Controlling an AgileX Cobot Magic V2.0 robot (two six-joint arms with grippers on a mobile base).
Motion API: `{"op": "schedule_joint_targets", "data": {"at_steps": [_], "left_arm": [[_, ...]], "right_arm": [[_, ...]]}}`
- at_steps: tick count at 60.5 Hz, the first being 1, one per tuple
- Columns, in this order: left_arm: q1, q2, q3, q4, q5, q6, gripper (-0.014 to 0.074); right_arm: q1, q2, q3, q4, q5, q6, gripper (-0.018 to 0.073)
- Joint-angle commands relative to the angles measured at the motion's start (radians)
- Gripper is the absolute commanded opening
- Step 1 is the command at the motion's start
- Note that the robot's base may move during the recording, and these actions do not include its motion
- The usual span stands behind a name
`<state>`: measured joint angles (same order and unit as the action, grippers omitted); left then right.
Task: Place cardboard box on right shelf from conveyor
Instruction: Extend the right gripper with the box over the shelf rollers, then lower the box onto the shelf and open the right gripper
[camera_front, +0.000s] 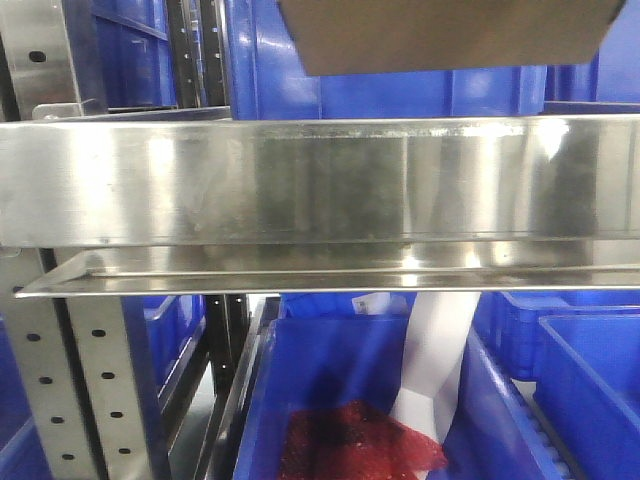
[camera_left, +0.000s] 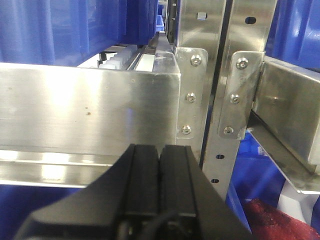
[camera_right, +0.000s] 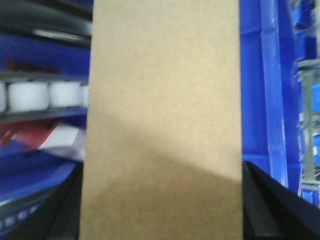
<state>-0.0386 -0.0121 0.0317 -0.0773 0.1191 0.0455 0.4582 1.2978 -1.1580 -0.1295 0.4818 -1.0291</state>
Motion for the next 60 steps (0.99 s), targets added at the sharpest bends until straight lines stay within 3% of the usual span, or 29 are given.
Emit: {"op": "schedule_joint_targets", "data": {"at_steps": [1, 18, 23, 28, 46, 60], "left_arm": [[-0.007, -0.015, 0.008, -0.006, -0.086, 0.000, -0.0116], [-0.007, -0.015, 0.008, -0.006, -0.086, 0.000, -0.0116], [-0.007, -0.015, 0.008, -0.006, -0.086, 0.000, -0.0116], [-0.007, -0.015, 0.008, -0.006, -0.086, 0.000, -0.0116], [-0.007, -0.015, 0.008, -0.006, -0.086, 0.000, -0.0116], [-0.007, -0.015, 0.008, -0.006, -0.086, 0.000, -0.0116]], "right_arm": [[-0.028, -0.008, 0.008, -0.004, -0.156, -0.014, 0.0236], [-0.055, 0.029, 0.050, 0.004, -0.182, -0.009, 0.0267], [-0.055, 0.033, 0.050, 0.031, -0.189, 0.015, 0.0412], [-0.055, 0.036, 0.050, 0.043, -0.199, 0.034, 0.0652], [-0.053, 0.013, 0.050, 0.076, -0.176, 0.042, 0.0627], [-0.053, -0.055, 0.050, 0.244, -0.082, 0.044, 0.0627]]}}
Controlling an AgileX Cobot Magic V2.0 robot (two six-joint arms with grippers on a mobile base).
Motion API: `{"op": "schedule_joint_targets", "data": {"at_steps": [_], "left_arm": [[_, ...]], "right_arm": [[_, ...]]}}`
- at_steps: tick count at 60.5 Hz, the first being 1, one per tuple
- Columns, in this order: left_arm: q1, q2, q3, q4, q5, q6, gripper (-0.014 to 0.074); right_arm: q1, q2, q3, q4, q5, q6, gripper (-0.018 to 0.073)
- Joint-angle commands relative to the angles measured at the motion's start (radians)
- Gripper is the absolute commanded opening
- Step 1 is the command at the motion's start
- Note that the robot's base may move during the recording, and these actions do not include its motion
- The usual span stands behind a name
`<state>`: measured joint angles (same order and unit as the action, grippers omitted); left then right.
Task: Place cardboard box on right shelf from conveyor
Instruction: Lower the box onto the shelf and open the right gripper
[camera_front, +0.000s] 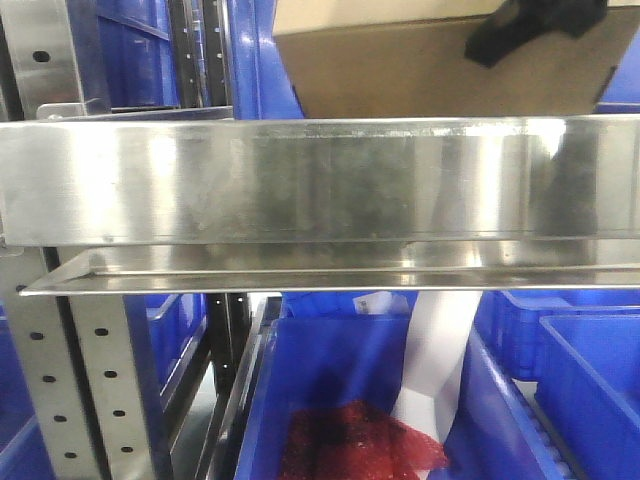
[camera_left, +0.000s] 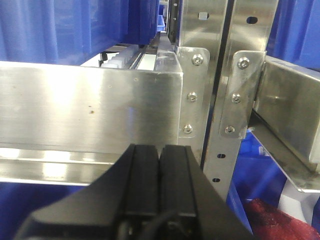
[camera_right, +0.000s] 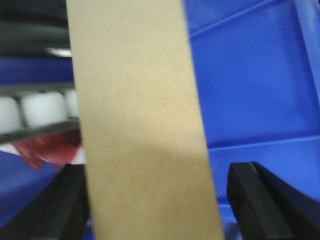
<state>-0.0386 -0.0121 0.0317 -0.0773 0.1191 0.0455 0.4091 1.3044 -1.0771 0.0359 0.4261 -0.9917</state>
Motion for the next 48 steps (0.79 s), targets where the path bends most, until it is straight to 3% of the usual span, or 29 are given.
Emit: {"op": "schedule_joint_targets", "data": {"at_steps": [1, 10, 17, 25, 31, 37, 48], "left_arm": [[-0.007, -0.015, 0.008, -0.006, -0.086, 0.000, -0.0116], [-0.007, -0.015, 0.008, -0.006, -0.086, 0.000, -0.0116], [-0.007, -0.015, 0.008, -0.006, -0.086, 0.000, -0.0116], [-0.007, -0.015, 0.008, -0.006, -0.086, 0.000, -0.0116], [-0.007, -0.015, 0.008, -0.006, -0.086, 0.000, -0.0116], [-0.007, -0.015, 0.008, -0.006, -0.086, 0.000, -0.0116], [-0.007, -0.015, 0.008, -0.006, -0.086, 0.000, -0.0116]], "right_arm": [[-0.004, -0.069, -0.031, 0.095, -0.016, 0.007, 0.0627], [-0.004, -0.124, -0.031, 0.244, 0.092, 0.055, 0.0627], [-0.004, -0.170, -0.031, 0.292, 0.113, 0.221, 0.0600], [-0.004, -0.241, -0.004, 0.292, 0.087, 0.481, 0.0463], [-0.004, -0.326, 0.061, 0.289, 0.038, 0.637, 0.0258], [-0.004, -0.422, 0.152, 0.286, -0.030, 0.717, 0.0050], [-0.004, -0.545, 0.282, 0.286, -0.161, 0.766, 0.0057]]}}
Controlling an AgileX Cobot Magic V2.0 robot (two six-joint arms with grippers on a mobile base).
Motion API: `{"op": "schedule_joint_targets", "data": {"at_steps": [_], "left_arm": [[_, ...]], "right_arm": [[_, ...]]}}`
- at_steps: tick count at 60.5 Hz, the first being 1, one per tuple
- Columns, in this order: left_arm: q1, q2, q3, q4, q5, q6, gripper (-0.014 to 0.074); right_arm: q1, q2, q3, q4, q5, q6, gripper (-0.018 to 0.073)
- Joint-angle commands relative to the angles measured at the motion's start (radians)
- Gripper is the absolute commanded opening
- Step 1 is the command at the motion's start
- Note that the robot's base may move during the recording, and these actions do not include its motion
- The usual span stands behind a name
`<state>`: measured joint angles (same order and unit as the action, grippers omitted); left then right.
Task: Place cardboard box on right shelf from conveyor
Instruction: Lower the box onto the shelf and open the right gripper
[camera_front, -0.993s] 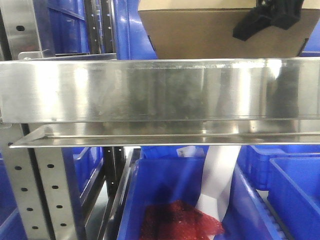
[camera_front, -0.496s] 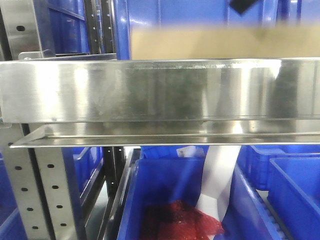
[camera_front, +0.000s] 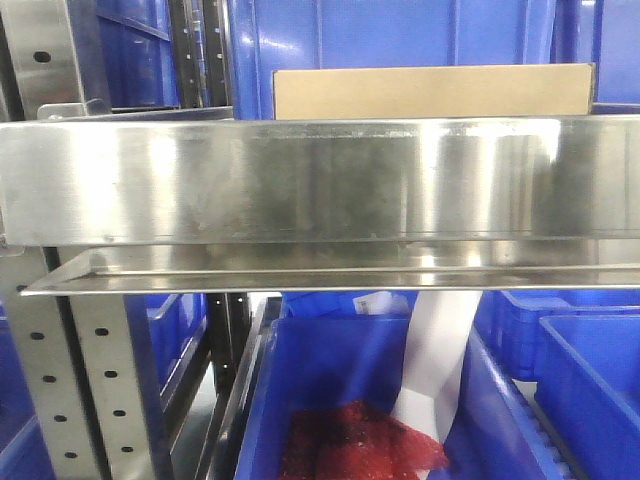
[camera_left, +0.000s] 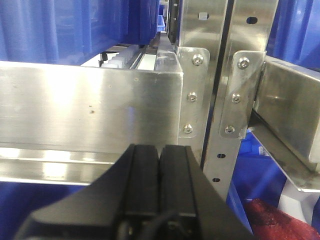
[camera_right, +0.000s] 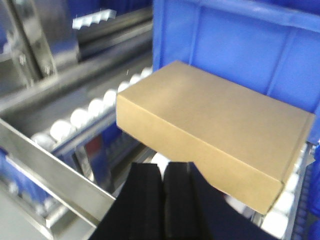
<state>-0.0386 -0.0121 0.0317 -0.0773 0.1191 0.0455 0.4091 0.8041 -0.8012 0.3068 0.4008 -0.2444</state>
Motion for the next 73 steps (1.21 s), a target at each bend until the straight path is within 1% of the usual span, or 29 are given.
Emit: {"op": "schedule_joint_targets", "data": {"at_steps": [1, 40, 44, 46, 50, 56, 60, 63, 66, 73], "left_arm": [[-0.007, -0.015, 0.008, -0.006, -0.086, 0.000, -0.0116], [-0.007, -0.015, 0.008, -0.006, -0.086, 0.000, -0.0116], [-0.007, -0.015, 0.008, -0.006, -0.086, 0.000, -0.0116], [-0.007, -0.015, 0.008, -0.006, -0.086, 0.000, -0.0116], [-0.007, -0.015, 0.008, -0.006, -0.086, 0.000, -0.0116], [-0.007, -0.015, 0.008, -0.006, -0.086, 0.000, -0.0116], [-0.007, -0.015, 0.008, -0.006, -0.086, 0.000, -0.0116], [-0.007, -0.015, 0.008, -0.006, -0.086, 0.000, -0.0116], [-0.007, -0.015, 0.008, -0.006, -0.086, 0.000, -0.0116], [-0.007, -0.015, 0.008, -0.006, -0.086, 0.000, -0.0116]], "right_arm": [[-0.004, -0.050, 0.011, 0.015, -0.141, 0.019, 0.0057], [-0.005, -0.067, 0.030, 0.013, -0.147, 0.018, 0.0057], [-0.005, -0.067, 0.030, -0.005, -0.119, 0.027, 0.0057], [-0.005, -0.070, 0.030, -0.020, -0.103, 0.038, 0.0057], [-0.005, -0.081, 0.033, -0.090, -0.093, 0.080, 0.0057], [-0.005, -0.127, 0.057, -0.230, -0.107, 0.206, 0.0057], [-0.006, -0.177, 0.095, -0.307, -0.124, 0.285, 0.0057], [-0.010, -0.217, 0.132, -0.337, -0.143, 0.314, 0.0057], [-0.027, -0.257, 0.176, -0.344, -0.165, 0.315, 0.0057], [-0.131, -0.370, 0.320, -0.342, -0.243, 0.315, 0.0057]]}}
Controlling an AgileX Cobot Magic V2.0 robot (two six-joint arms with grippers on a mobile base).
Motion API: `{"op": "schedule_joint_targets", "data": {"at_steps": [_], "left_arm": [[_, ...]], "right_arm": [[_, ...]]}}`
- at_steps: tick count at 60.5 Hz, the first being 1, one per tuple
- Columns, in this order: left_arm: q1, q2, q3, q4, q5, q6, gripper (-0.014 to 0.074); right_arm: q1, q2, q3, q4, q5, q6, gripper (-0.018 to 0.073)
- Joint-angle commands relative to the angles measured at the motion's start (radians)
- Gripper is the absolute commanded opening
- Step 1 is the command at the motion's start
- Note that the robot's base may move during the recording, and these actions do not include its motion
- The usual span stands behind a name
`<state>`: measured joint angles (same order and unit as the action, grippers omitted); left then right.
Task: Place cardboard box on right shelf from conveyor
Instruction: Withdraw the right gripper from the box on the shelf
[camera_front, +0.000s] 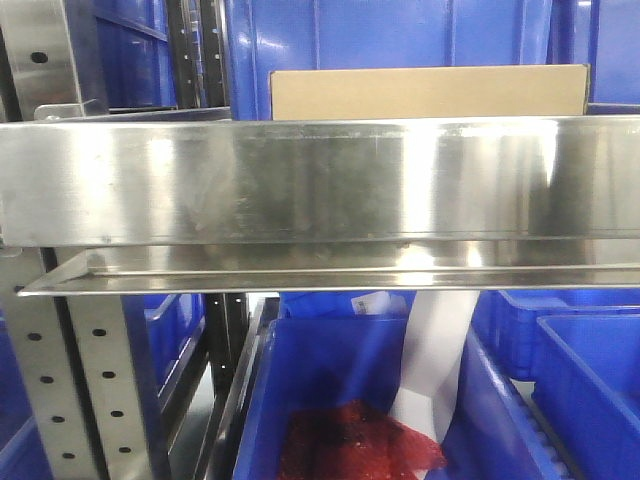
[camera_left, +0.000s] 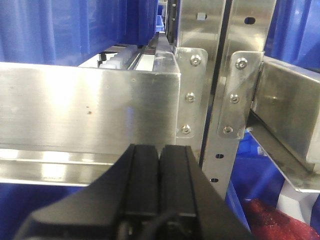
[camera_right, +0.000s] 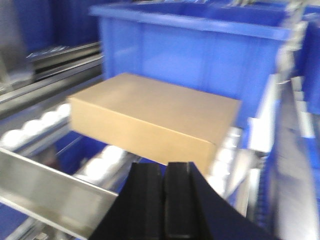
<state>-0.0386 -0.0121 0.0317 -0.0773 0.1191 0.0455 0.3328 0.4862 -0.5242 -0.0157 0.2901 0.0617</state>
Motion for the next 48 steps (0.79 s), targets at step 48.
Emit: {"op": "schedule_joint_targets", "data": {"at_steps": [48], "left_arm": [[-0.007, -0.015, 0.008, -0.006, -0.086, 0.000, -0.0116]], "right_arm": [[-0.409, -0.514, 0.549, -0.004, -0.352, 0.007, 0.0057]]}}
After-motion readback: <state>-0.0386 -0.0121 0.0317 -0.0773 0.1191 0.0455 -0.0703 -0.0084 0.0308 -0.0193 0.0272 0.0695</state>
